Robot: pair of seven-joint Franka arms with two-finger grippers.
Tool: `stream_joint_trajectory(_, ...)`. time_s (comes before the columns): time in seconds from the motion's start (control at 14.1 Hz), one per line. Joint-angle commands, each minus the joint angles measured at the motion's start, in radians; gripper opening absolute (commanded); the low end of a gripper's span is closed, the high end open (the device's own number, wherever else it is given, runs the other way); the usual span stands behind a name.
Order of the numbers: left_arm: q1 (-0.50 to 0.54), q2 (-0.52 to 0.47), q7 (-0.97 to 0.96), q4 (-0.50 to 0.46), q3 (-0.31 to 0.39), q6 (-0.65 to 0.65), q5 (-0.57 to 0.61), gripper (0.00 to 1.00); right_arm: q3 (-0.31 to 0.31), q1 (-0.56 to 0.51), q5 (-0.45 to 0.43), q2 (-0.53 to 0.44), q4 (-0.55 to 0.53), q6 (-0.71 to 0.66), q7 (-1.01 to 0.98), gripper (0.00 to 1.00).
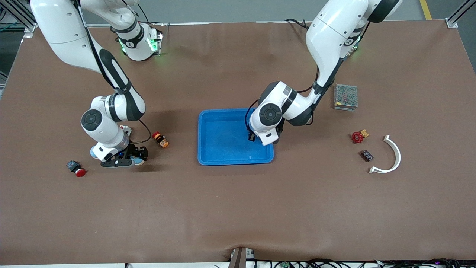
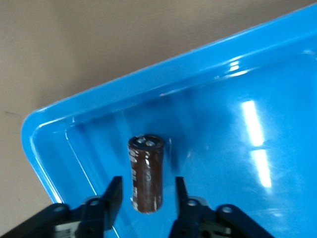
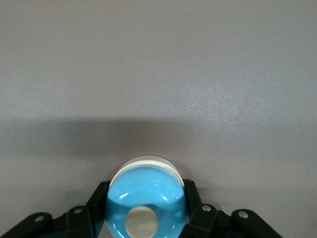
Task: Place electrolytic capacitor and blue bell in tray
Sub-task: 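Release the capacitor in the tray while the right gripper carries the bell over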
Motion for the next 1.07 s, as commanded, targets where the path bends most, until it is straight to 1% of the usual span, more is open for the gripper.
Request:
stream_joint_trajectory(0.0, 0.018, -0.069, -0.007, -0.001, 0.014, -0.031, -0.007, 1.00, -0.002, 0.006, -0.003, -0.001, 0.018, -0.001, 0.003, 0.43)
stream_joint_trajectory(0.14, 0.076, -0.143, -0.004, 0.001, 0.014, -0.109, -0.007, 1.00, -0.002, 0.006, -0.003, -0.013, 0.042, -0.036, 0.003, 0.43)
stream_joint_trajectory(0.21, 0.099, -0.181, -0.001, -0.002, 0.014, -0.140, -0.007, 1.00, -0.001, 0.007, -0.001, -0.030, 0.065, -0.091, 0.003, 0.43)
stream_joint_trajectory(0.36, 0.163, -0.227, 0.052, 0.001, 0.014, -0.215, -0.006, 1.00, -0.001, 0.023, 0.007, -0.071, 0.134, -0.274, 0.014, 0.43)
stream_joint_trajectory(0.5, 0.232, -0.254, 0.165, -0.001, 0.014, -0.307, -0.006, 1.00, 0.001, 0.040, 0.016, -0.094, 0.226, -0.475, 0.044, 0.44)
stream_joint_trajectory(0.57, 0.268, -0.267, 0.199, -0.005, 0.015, -0.330, -0.003, 1.00, 0.005, 0.050, 0.017, -0.096, 0.266, -0.537, 0.079, 0.44)
stream_joint_trajectory(0.64, 0.301, -0.283, 0.221, -0.016, 0.014, -0.344, 0.028, 1.00, 0.013, 0.067, 0.017, -0.099, 0.287, -0.574, 0.131, 0.44)
stream_joint_trajectory(0.71, 0.331, -0.289, 0.259, -0.022, 0.014, -0.374, 0.068, 1.00, 0.016, 0.093, 0.017, -0.113, 0.292, -0.584, 0.200, 0.44)
stream_joint_trajectory(0.85, 0.390, -0.291, 0.339, -0.022, 0.014, -0.416, 0.108, 1.00, 0.015, 0.186, 0.017, -0.120, 0.292, -0.584, 0.367, 0.44)
stream_joint_trajectory(1.0, 0.455, -0.288, 0.384, -0.028, 0.014, -0.421, 0.118, 0.91, 0.013, 0.288, 0.016, -0.119, 0.295, -0.568, 0.556, 0.44)
